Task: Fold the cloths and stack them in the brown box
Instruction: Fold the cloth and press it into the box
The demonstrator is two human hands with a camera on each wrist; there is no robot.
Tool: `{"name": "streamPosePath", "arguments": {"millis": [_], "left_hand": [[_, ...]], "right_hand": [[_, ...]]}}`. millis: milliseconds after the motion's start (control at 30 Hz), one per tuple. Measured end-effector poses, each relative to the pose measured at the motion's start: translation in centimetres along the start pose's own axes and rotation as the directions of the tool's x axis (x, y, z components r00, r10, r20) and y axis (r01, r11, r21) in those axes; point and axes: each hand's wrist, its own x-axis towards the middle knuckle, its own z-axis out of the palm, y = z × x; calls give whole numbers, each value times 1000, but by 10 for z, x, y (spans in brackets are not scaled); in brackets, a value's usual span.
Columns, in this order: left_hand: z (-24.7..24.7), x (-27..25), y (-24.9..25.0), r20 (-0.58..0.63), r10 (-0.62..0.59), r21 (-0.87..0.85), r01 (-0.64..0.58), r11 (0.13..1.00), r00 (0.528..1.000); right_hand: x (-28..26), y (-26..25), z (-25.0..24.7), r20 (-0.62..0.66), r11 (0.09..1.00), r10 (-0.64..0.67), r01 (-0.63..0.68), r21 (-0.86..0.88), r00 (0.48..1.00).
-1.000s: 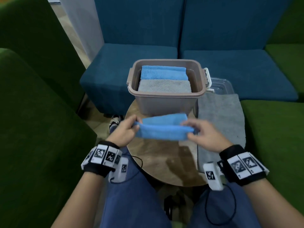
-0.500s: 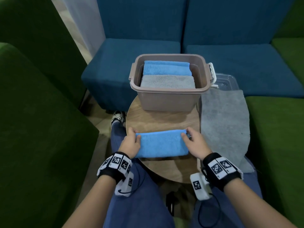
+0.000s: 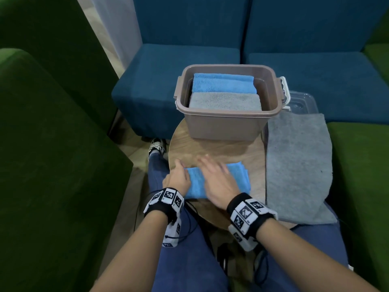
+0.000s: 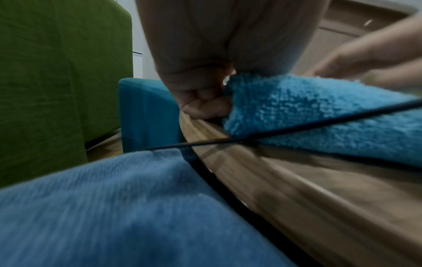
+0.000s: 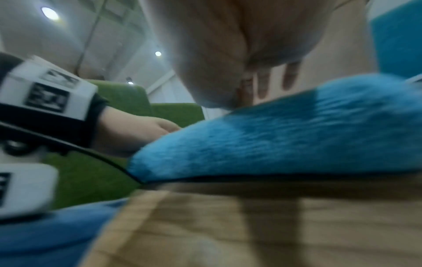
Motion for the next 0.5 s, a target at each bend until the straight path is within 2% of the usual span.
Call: {"name": "streamPosePath", "arguments": {"millis": [67, 100, 200, 300, 367, 433, 500], "left_hand": [[0, -1, 1, 10, 4, -7, -4, 1000, 1000], [0, -1, 1, 13, 6, -14, -6, 1000, 1000], [2, 0, 1, 4, -3, -38, 4, 999, 1000], [3, 1, -2, 9, -14, -61, 14, 998, 1000], [2, 3, -3, 12, -9, -61, 10, 998, 1000], [1, 4, -1, 10, -16, -16, 16, 1000, 1000], [-1, 2, 7, -2, -31, 124, 31, 992, 1000]], "right_hand": [[-1, -7, 16, 173, 999, -40, 43, -16, 984], [-2, -4, 21, 213, 997, -28, 42, -60, 977], [-11, 26, 20, 216, 987, 9, 25, -156, 976], [-24, 68, 6, 194, 972, 187, -152, -180, 963], [-28, 82, 0, 205, 957, 259, -222, -189, 944], [-28, 84, -1, 224, 953, 283, -249, -170, 932], [-27, 82, 1, 225, 953, 295, -268, -142, 929]]}}
